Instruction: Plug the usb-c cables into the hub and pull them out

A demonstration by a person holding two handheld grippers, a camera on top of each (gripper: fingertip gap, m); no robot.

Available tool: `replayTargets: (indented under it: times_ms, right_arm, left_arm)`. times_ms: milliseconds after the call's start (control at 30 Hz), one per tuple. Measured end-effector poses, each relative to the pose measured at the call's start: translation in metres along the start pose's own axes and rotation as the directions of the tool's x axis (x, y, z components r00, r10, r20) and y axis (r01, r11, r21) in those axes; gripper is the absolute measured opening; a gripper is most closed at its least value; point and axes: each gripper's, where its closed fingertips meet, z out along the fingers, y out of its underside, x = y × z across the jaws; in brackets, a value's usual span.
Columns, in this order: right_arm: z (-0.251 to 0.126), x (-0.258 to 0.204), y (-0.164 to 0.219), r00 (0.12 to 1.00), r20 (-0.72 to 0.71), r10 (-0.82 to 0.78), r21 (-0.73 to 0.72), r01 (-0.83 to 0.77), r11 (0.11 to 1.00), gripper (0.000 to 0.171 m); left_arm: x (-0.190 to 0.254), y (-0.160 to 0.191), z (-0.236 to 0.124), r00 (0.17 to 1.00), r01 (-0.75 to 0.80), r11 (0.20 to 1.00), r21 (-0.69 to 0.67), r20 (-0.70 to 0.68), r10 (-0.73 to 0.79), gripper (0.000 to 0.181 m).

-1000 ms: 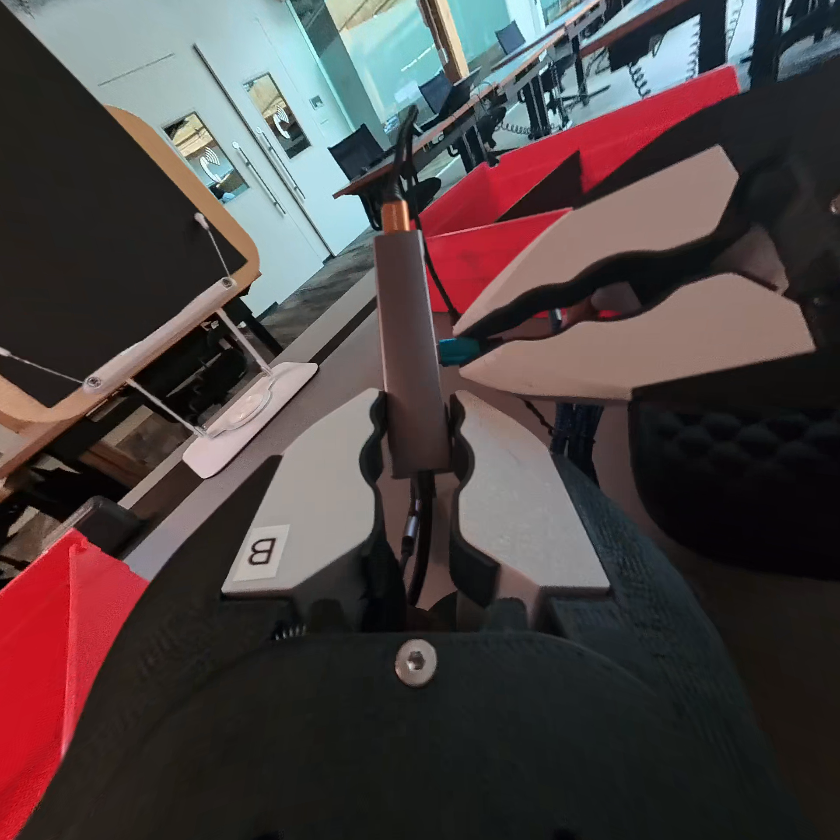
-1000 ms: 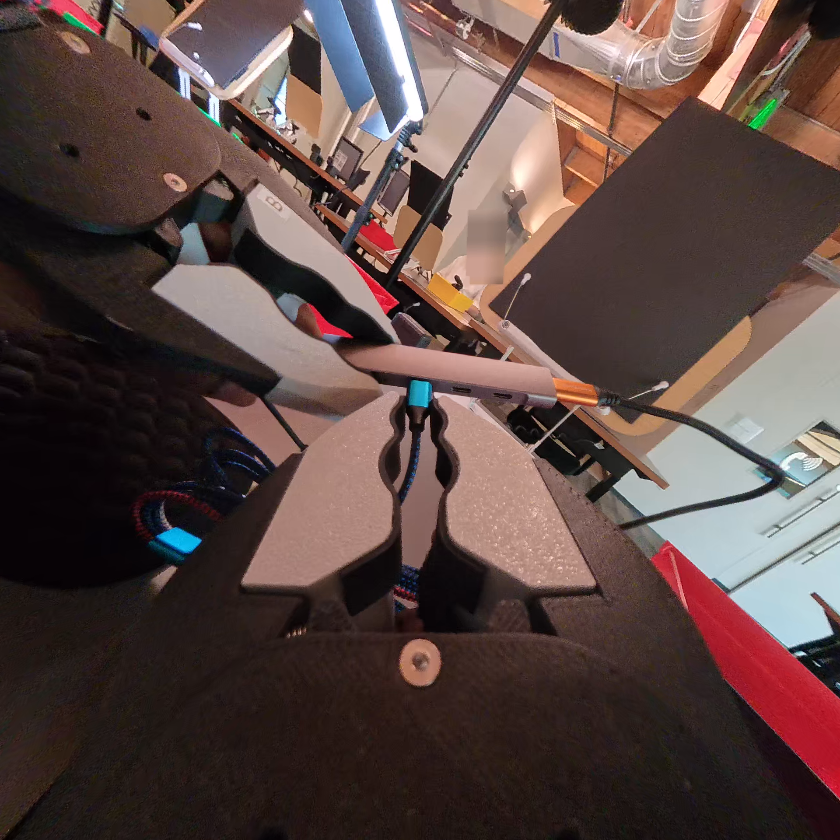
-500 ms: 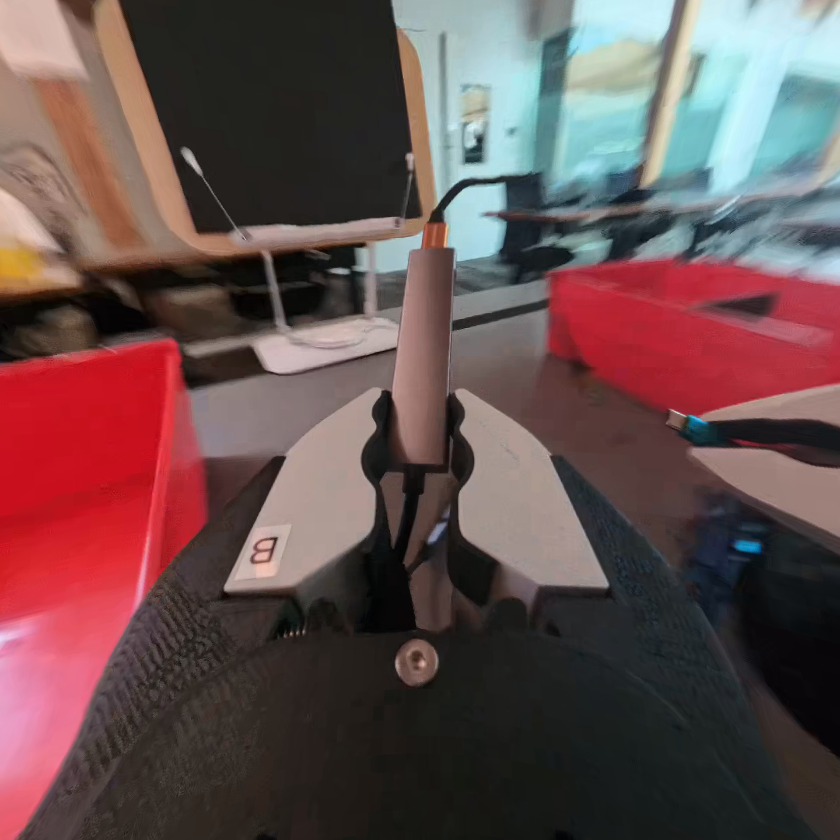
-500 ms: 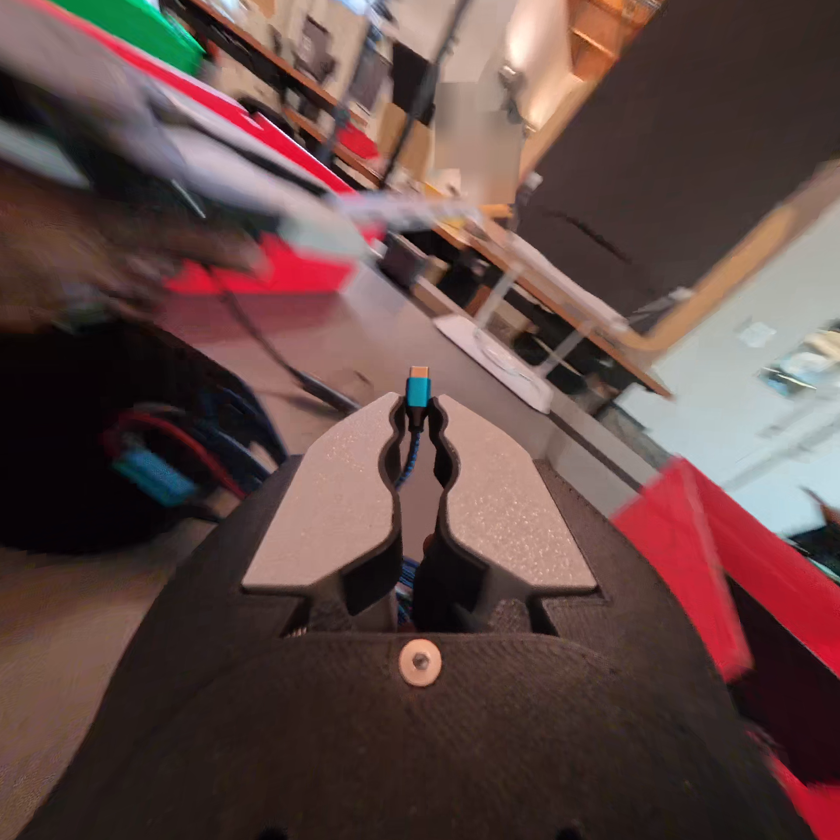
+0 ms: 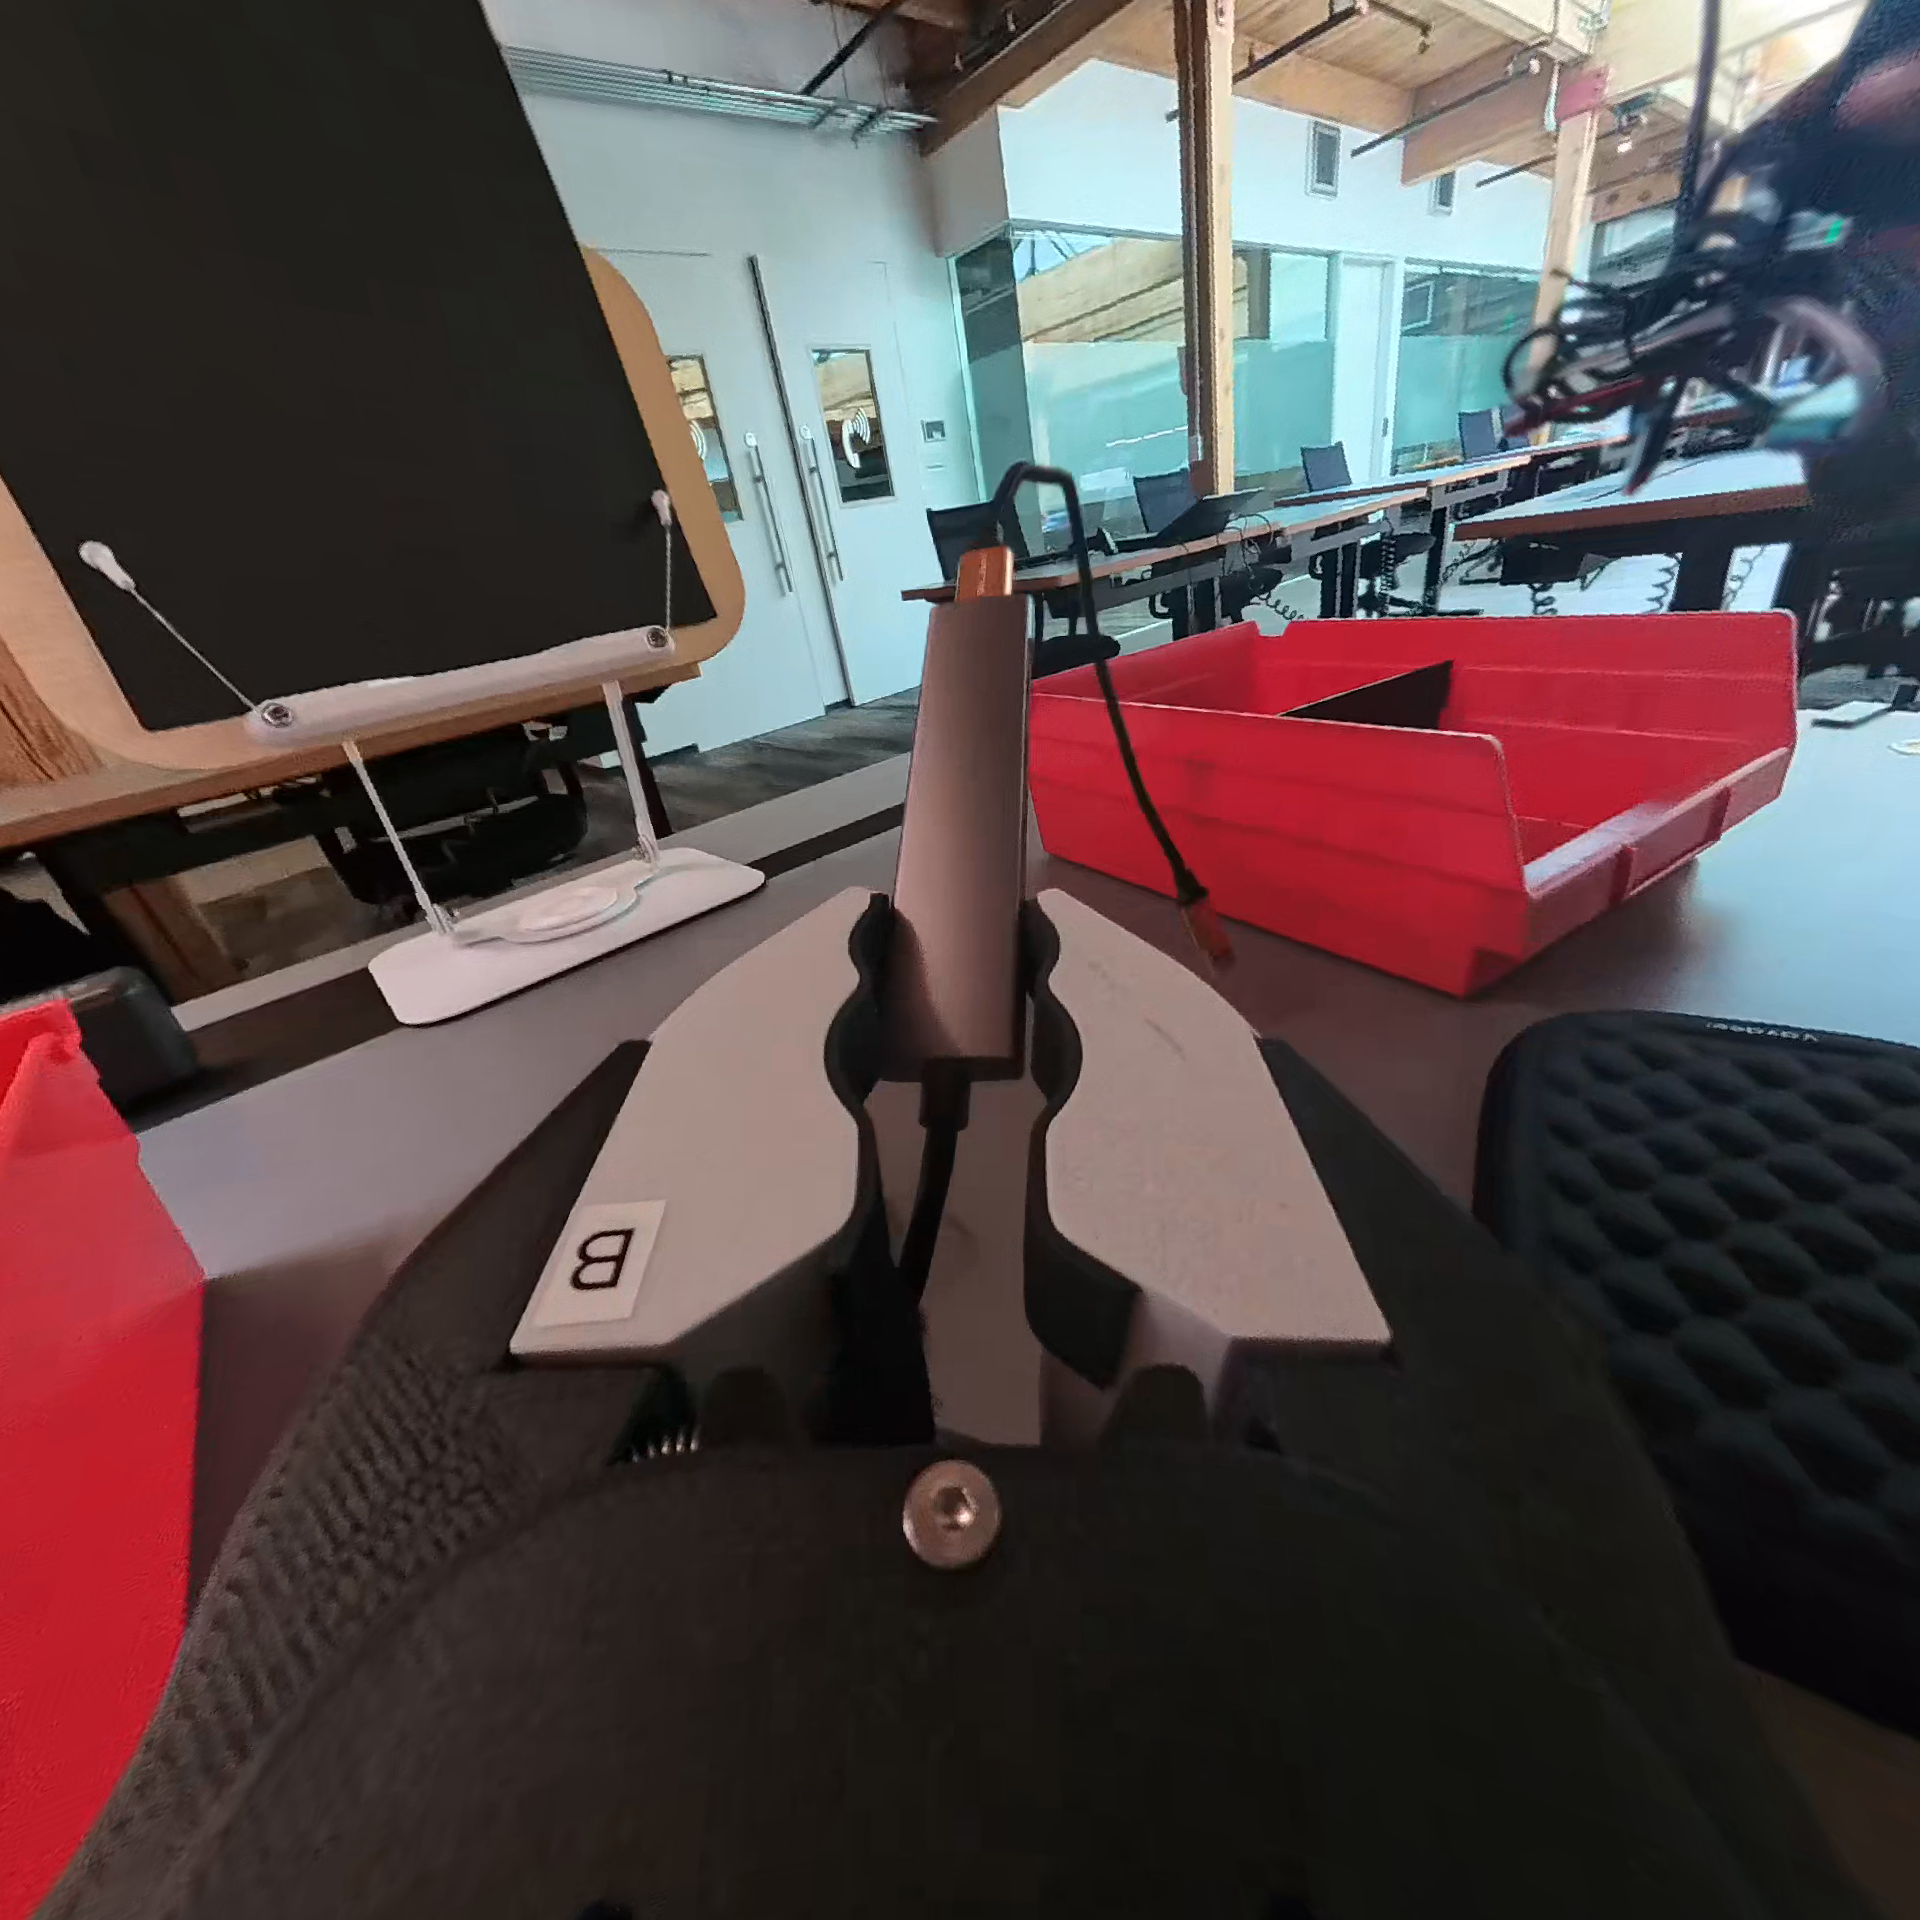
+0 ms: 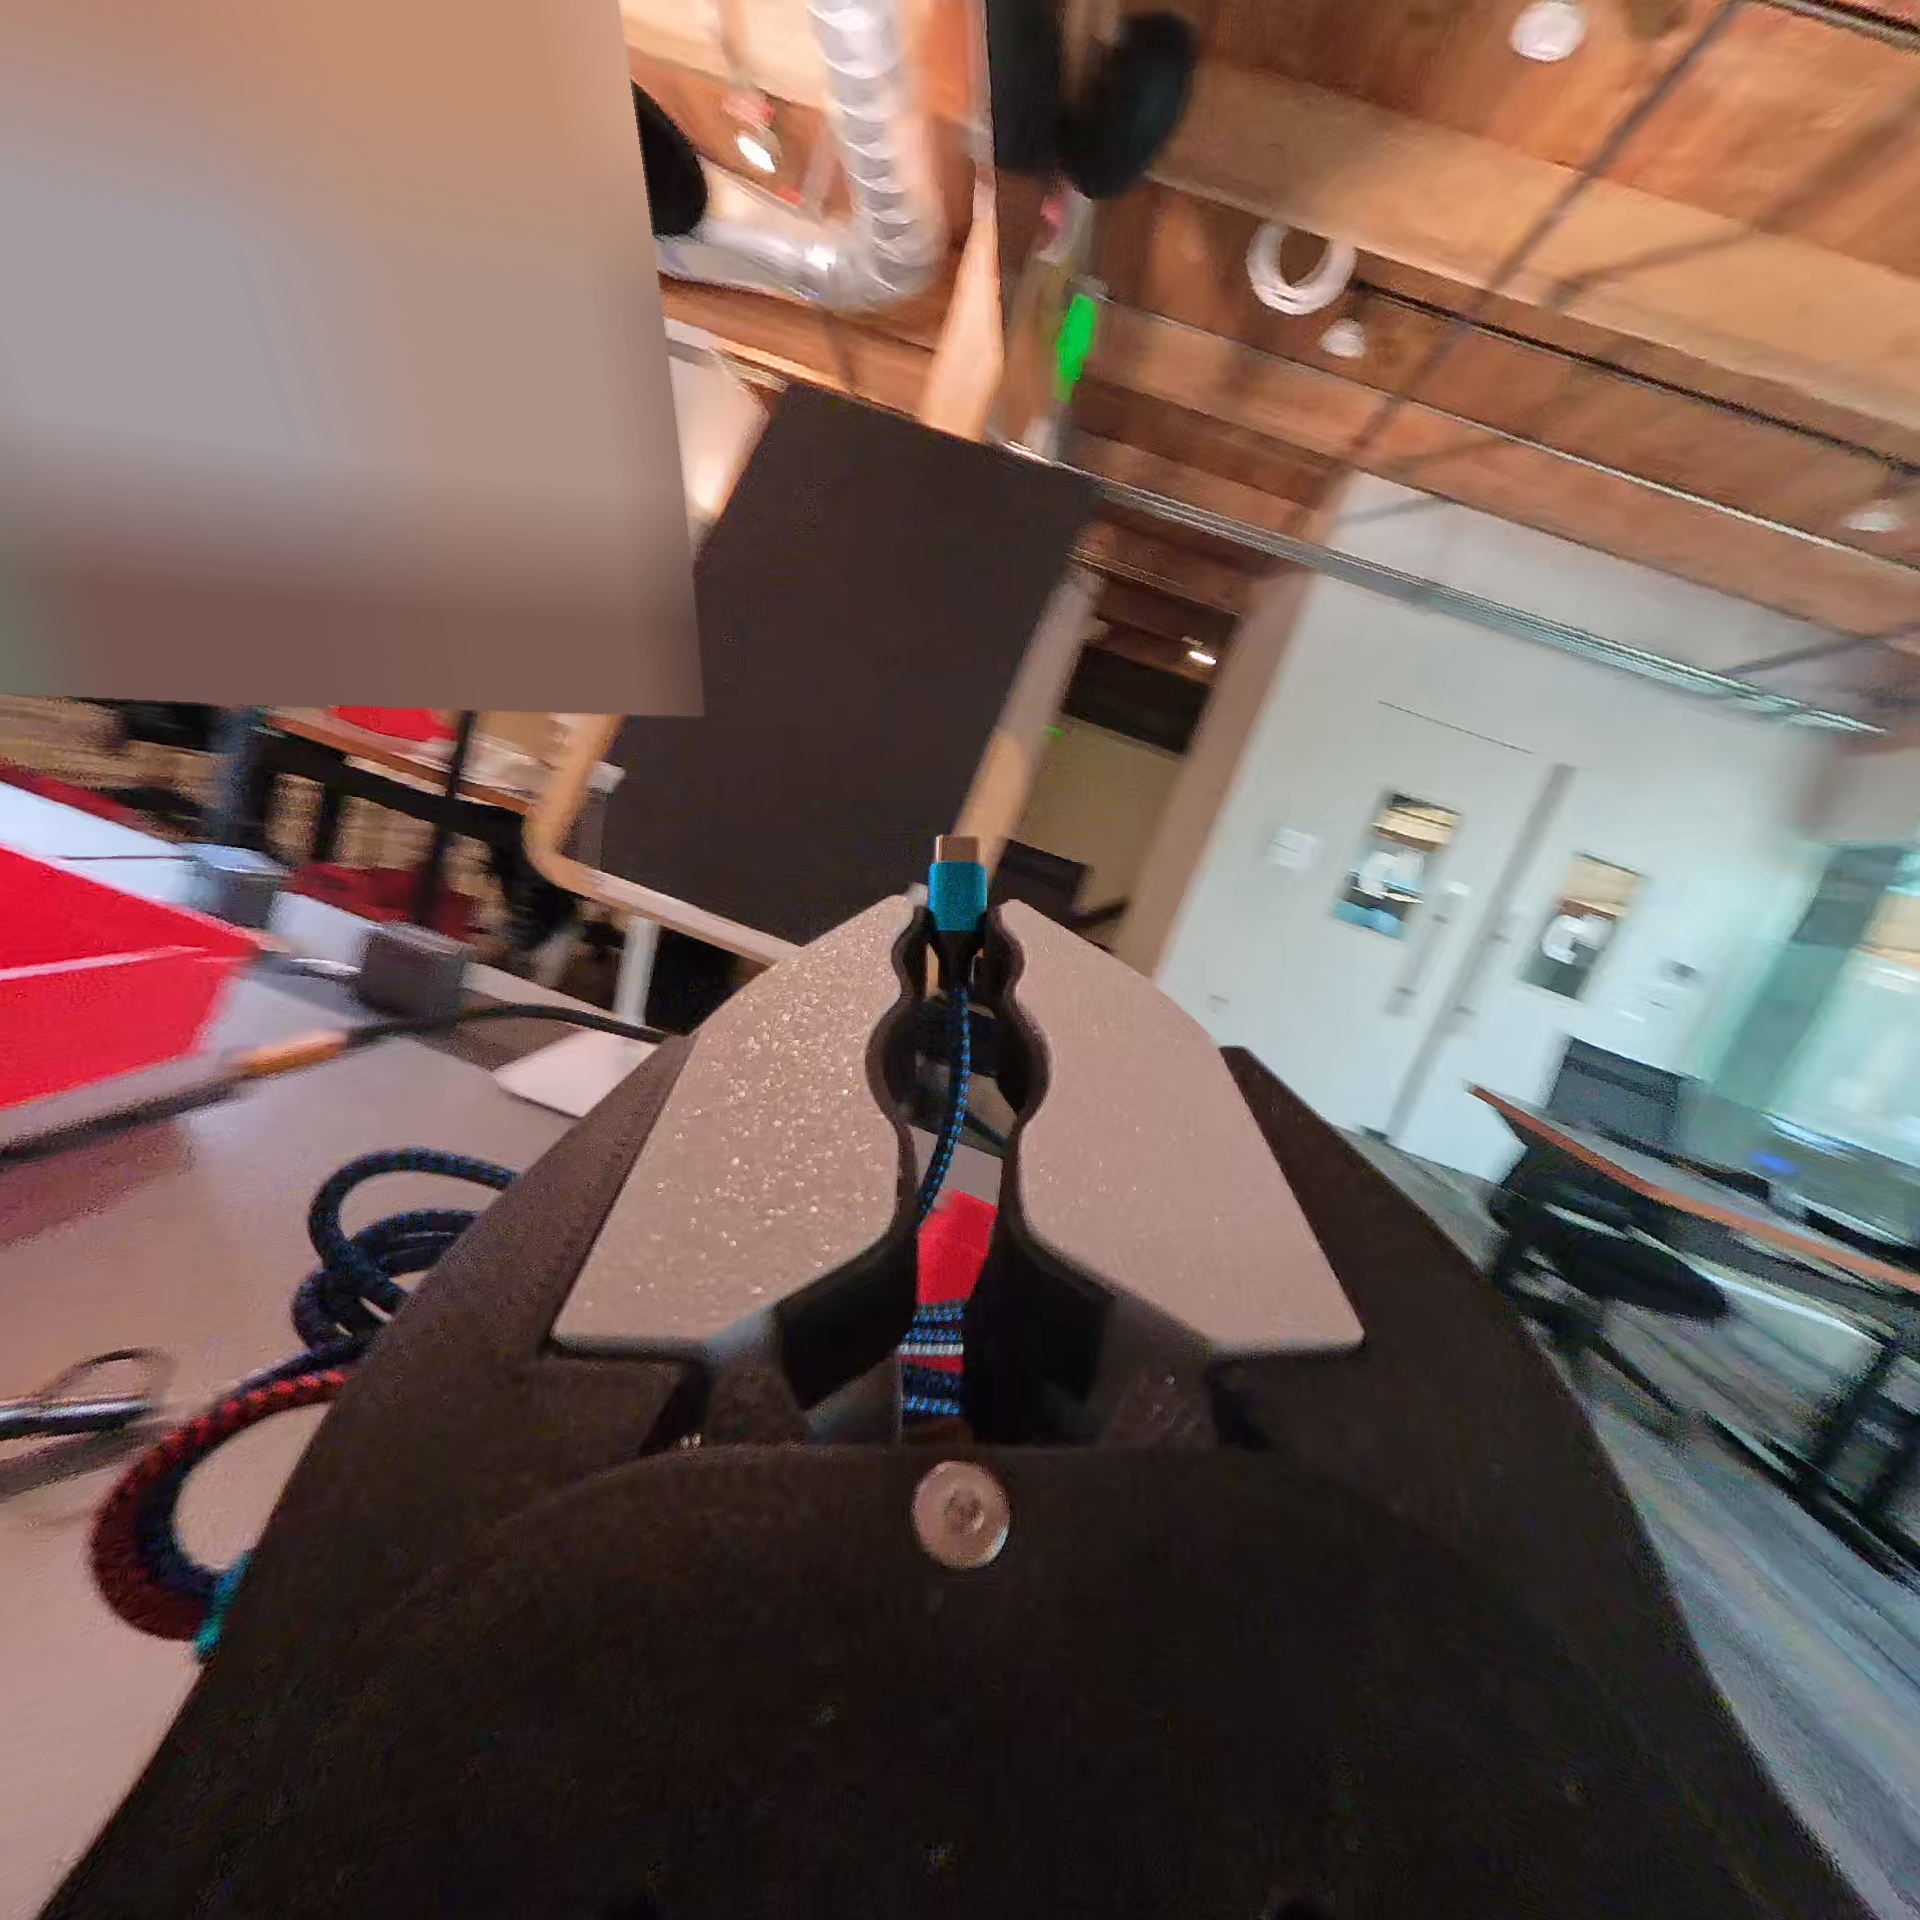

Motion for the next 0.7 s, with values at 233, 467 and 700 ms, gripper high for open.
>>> replayTargets:
  times_ms: [233, 467, 700]
  right_arm:
    - [-0.004, 0.054, 0.096, 0.955, -0.236, -0.180, -0.323, 0.098, 0.941, 0.009]
    - [-0.002, -0.003, 0.128, 0.994, 0.077, 0.077, -0.382, -0.042, 0.923, 0.055]
    - [-0.021, -0.087, 0.064, 0.792, 0.410, -0.452, 0.015, 0.490, 0.872, 0.038]
  left_arm:
    - [0.003, 0.000, 0.000, 1.000, -0.012, 1.000, 0.008, -0.009, 0.012, 0.025]
    - [0.006, 0.001, 0.001, 0.999, -0.028, 1.000, 0.004, -0.026, 0.028, 0.025]
    - [0.029, 0.009, 0.002, 0.977, -0.173, 0.983, -0.055, -0.138, 0.164, 0.025]
